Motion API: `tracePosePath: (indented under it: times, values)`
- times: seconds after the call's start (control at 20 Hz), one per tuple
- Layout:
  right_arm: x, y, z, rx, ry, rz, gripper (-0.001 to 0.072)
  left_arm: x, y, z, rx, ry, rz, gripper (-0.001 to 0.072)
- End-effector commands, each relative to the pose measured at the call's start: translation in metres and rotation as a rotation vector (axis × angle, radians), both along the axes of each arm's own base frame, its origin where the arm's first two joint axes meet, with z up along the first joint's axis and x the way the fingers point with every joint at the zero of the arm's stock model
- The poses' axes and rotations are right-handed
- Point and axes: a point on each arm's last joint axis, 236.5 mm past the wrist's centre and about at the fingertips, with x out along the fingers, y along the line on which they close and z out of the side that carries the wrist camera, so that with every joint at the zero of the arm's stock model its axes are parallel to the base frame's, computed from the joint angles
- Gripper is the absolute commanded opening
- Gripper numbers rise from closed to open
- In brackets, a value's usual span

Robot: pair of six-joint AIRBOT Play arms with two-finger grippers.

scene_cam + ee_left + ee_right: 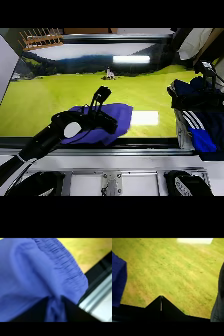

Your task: Fold the clothes and pants, and hang the long-sleeved shirts on hangers.

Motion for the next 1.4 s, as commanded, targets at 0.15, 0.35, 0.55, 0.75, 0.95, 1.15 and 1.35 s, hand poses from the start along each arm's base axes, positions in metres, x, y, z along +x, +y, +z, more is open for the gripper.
tracePosePath:
  times: [0.15,0.35,0.55,0.75,0.95,1.15,1.35]
  values:
    - [0.0,0.0,0.0,0.0,-0.001,0.001,0.0018,0.069,0.065,0.026,-0.044,0.014,0.257,0.0615]
    - [0.0,0.0,0.0,0.0,0.0,0.001,0.0018,0.114,0.227,-0.01,0.056,0.112,0.598,0.0614]
    - [0.0,0.0,0.0,0.0,0.0,0.001,0.0018,0.073,0.322,-0.101,0.132,0.42,0.768,0.0614]
    - [0.0,0.0,0.0,0.0,0.0,0.001,0.0018,0.027,0.331,-0.17,0.166,0.643,0.746,0.0614]
    - [0.0,0.0,0.0,0.0,0.0,0.001,0.0017,0.022,0.295,-0.18,0.03,0.721,0.682,0.0614]
    - [0.0,0.0,0.0,0.0,-0.001,0.001,0.0018,0.018,0.29,-0.177,0.02,0.739,0.666,0.0613]
    - [0.0,0.0,0.0,0.001,0.0,0.001,0.0018,0.015,0.289,-0.176,0.019,0.75,0.659,0.0276]
